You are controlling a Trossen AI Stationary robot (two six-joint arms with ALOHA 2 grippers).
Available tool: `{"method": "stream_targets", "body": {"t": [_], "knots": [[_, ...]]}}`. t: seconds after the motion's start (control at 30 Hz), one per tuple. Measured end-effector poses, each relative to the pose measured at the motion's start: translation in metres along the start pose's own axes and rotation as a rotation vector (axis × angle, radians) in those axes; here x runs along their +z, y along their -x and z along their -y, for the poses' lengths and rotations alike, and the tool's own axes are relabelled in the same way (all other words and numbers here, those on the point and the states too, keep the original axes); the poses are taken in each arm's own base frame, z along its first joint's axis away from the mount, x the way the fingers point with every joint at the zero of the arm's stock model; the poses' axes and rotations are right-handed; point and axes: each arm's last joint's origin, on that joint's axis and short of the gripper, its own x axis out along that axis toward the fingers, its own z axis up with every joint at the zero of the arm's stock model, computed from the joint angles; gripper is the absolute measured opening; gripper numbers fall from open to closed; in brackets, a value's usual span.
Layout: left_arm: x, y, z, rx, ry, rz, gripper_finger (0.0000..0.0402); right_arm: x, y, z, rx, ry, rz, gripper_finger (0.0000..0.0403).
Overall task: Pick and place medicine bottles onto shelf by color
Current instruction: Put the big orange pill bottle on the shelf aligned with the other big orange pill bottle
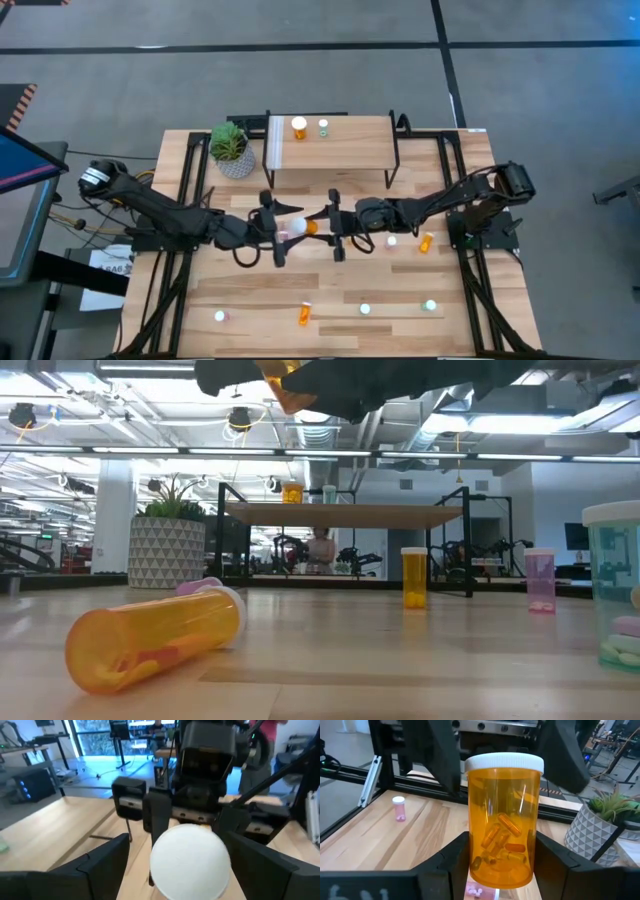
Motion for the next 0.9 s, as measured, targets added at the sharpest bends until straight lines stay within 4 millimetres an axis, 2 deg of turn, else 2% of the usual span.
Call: {"method": "stream_targets", "body": {"t": [0.17,0.4,0.57,0.9], "knots": [[0.009,-0.007,0.005,0.017,-0.047,-0.028,0.0312,-0.001,0.0,-0.001,0.003,0.002,-0.009,0.0193],[0.013,-0.002,0.011,-0.008,-0.052,-0.038,0.0288,-0.002,0.0,-0.001,0.004,0.002,-0.018,0.0193],[0.01,0.002,0.016,0.0,-0.056,-0.059,0.0268,-0.001,0.0,-0.001,0.007,-0.005,-0.015,0.0193],[0.003,0.003,0.015,0.028,-0.035,-0.119,0.0265,-0.001,0.0,-0.001,0.006,-0.006,-0.007,0.0193]]}}
